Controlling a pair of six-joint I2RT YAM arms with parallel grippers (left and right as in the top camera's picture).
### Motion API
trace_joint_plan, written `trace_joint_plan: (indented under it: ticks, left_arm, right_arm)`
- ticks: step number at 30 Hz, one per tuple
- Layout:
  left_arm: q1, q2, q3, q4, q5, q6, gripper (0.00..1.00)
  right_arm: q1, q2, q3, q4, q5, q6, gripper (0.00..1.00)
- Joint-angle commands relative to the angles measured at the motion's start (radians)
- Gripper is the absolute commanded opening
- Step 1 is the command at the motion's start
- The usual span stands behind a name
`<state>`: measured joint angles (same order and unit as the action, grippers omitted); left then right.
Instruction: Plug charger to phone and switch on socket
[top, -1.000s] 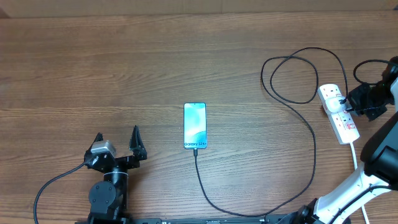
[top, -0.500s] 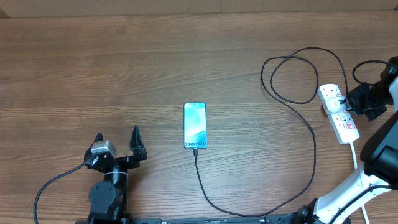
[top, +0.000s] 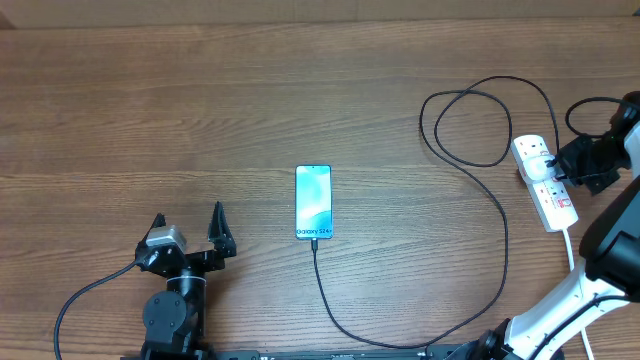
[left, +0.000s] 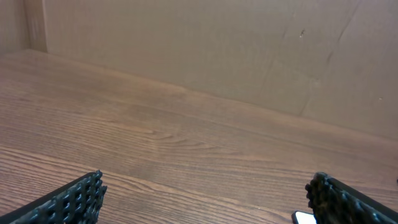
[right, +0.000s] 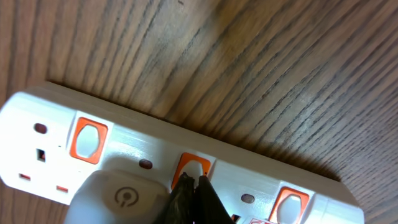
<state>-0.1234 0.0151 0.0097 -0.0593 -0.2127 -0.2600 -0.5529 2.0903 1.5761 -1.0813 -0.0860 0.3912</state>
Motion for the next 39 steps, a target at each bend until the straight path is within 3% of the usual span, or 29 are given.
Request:
trace_joint_plan:
  ticks: [1,35,39]
  left_arm:
    - [0.005,-0.008,-0.005,0.002,0.010,-0.006,1.00]
    - [0.005,-0.008,-0.005,0.002,0.010,-0.006,1.00]
    - [0.005,-0.008,-0.005,0.002,0.010,-0.006,1.00]
  right_arm:
    - [0.038,0.016,-0.006,0.006,-0.066,-0.003,0.04]
    - [0.048,0.058,0.000,-0.033,-0.063,-0.003,0.04]
    - [0.042,0.033,0.044,-0.102,0.055,0.040,0.04]
